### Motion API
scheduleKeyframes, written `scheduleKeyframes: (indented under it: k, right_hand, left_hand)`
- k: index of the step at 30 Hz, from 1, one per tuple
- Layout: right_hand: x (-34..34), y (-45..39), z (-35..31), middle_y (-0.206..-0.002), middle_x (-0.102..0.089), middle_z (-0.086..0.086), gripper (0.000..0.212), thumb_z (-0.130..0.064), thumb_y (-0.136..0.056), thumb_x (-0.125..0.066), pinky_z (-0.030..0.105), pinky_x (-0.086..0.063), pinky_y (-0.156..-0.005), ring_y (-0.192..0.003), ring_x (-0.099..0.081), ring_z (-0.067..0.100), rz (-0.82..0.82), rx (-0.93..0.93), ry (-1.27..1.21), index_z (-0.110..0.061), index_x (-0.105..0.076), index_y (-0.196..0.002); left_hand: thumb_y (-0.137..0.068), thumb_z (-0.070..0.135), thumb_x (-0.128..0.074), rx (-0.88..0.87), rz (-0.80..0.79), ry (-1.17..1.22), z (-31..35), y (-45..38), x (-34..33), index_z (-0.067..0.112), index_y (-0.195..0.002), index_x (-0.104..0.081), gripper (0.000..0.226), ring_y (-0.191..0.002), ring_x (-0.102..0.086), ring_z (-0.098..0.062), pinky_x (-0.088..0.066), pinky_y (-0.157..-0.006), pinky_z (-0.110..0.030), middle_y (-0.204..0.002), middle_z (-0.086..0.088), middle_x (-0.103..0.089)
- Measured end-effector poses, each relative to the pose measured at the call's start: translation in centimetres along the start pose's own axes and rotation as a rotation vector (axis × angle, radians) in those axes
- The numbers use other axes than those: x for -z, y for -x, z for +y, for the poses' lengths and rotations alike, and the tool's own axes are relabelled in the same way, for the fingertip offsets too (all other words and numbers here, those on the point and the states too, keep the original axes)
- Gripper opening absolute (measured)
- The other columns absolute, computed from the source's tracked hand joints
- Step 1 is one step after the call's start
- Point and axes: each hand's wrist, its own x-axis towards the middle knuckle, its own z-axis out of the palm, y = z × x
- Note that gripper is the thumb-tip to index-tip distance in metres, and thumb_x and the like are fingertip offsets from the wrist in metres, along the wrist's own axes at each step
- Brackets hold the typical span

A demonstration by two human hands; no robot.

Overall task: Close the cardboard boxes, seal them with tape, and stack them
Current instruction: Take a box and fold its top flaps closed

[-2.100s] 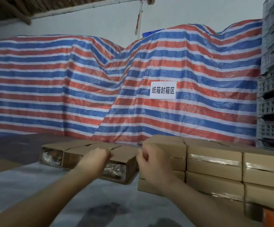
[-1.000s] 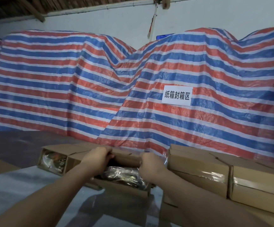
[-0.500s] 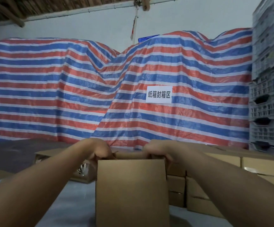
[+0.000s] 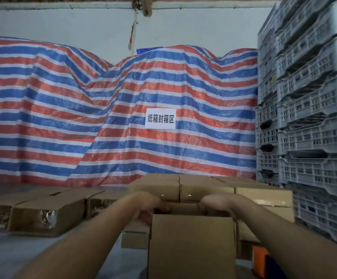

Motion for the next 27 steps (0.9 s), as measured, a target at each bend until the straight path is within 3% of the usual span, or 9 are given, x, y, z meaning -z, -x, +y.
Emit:
scheduleKeyframes:
  k: [3, 4, 9, 12, 14, 18, 22, 24, 27]
  right_hand:
    - [0.4, -0.2, 1.7, -0.105, -0.066, 0.007, 0.029, -0.037, -0.076, -0.07, 0.034, -0.057, -0.077, -0.095, -0.064, 0.021, 0.011, -0.034, -0.109, -0.023, -0.068, -0.101]
    - [0.5, -0.2, 2.1, -0.105, -0.067, 0.006, 0.029, -0.038, -0.077, -0.071, 0.033, -0.056, -0.076, -0.095, -0.064, 0.021, 0.004, -0.042, -0.17, -0.023, -0.068, -0.101]
    - [-0.7, 1.0, 3.9, -0.1, -0.073, 0.0, 0.032, -0.047, -0.094, -0.058, 0.031, -0.045, -0.074, -0.099, -0.063, 0.018, 0.094, 0.071, -0.483, -0.025, -0.081, -0.087]
    - [-2.2, 1.0, 5.5, -0.099, -0.076, 0.015, 0.052, -0.055, -0.097, -0.048, 0.043, -0.05, -0.093, -0.098, -0.068, 0.032, 0.158, 0.106, -0.862, -0.018, -0.081, -0.083]
    - [-3.5, 0.7, 6.5, -0.092, -0.075, 0.021, 0.058, -0.057, -0.097, -0.046, 0.044, -0.052, -0.084, -0.082, -0.072, 0.034, 0.172, 0.075, -1.084, -0.011, -0.079, -0.089]
    - [-5.7, 1.3, 7.4, -0.062, -0.071, 0.017, 0.046, -0.052, -0.098, -0.048, 0.03, -0.052, -0.041, -0.046, -0.068, 0.025, 0.119, -0.006, -1.292, -0.009, -0.065, -0.094]
    - [-6.5, 1.5, 8.4, -0.048, -0.061, 0.006, 0.052, -0.033, -0.103, -0.043, 0.02, -0.045, -0.034, -0.036, -0.059, 0.016, 0.146, 0.063, -1.217, -0.005, -0.068, -0.068]
    - [-6.9, 1.8, 8.6, -0.046, -0.059, 0.003, 0.066, -0.036, -0.103, -0.041, 0.018, -0.045, -0.035, -0.035, -0.057, 0.014, 0.107, 0.09, -1.21, -0.01, -0.069, -0.049]
    - [-7.2, 2.2, 8.3, -0.045, -0.057, 0.002, 0.066, -0.037, -0.104, -0.041, 0.019, -0.045, -0.036, -0.035, -0.056, 0.013, 0.13, 0.113, -1.171, -0.012, -0.066, -0.048]
  left_hand:
    - [-0.084, 0.021, -0.075, 0.048, -0.053, 0.376, -1.1, 0.2, -2.1, 0.005, -0.106, -0.065, 0.029, -0.083, -0.074, -0.026, -0.062, -0.075, -0.039, -0.086, -0.012, -0.076]
    - [-0.083, 0.024, -0.076, 0.037, -0.054, 0.48, -1.6, 0.4, -2.5, 0.004, -0.106, -0.065, 0.032, -0.082, -0.074, -0.029, -0.062, -0.074, -0.042, -0.088, -0.015, -0.076]
    - [-0.089, 0.053, -0.057, -0.066, -0.052, 0.914, -3.5, 1.5, -4.8, 0.009, -0.101, -0.067, 0.047, -0.065, -0.073, -0.031, -0.055, -0.046, -0.031, -0.083, -0.022, -0.074]
    - [-0.089, 0.053, -0.052, -0.161, 0.073, 0.986, -4.1, 1.7, -6.3, 0.014, -0.076, -0.074, 0.047, -0.049, -0.069, -0.027, -0.05, -0.039, -0.028, -0.064, -0.019, -0.071]
    - [-0.095, 0.054, -0.041, -0.217, 0.078, 1.022, -4.6, 1.3, -6.5, 0.012, -0.061, -0.078, 0.065, -0.049, -0.069, -0.026, -0.048, -0.036, -0.025, -0.064, -0.018, -0.07]
    - [-0.091, 0.066, -0.03, -0.24, 0.041, 1.034, -6.0, 0.7, -6.4, 0.015, -0.075, -0.081, 0.075, -0.063, -0.072, -0.026, -0.055, -0.051, -0.029, -0.077, -0.019, -0.073]
    - [-0.087, 0.068, -0.033, -0.233, 0.067, 1.048, -7.1, 0.2, -7.1, 0.013, -0.072, -0.081, 0.074, -0.067, -0.072, -0.029, -0.049, -0.068, -0.038, -0.082, -0.021, -0.073]
    - [-0.092, 0.065, -0.035, -0.231, 0.065, 1.034, -7.3, 0.2, -7.4, 0.013, -0.06, -0.078, 0.074, -0.056, -0.069, -0.024, -0.049, -0.06, -0.035, -0.069, -0.015, -0.071]
    - [-0.098, 0.055, -0.036, -0.227, 0.028, 0.983, -7.4, 0.5, -7.5, 0.015, -0.052, -0.075, 0.073, -0.049, -0.066, -0.018, -0.05, -0.048, -0.027, -0.059, -0.008, -0.068]
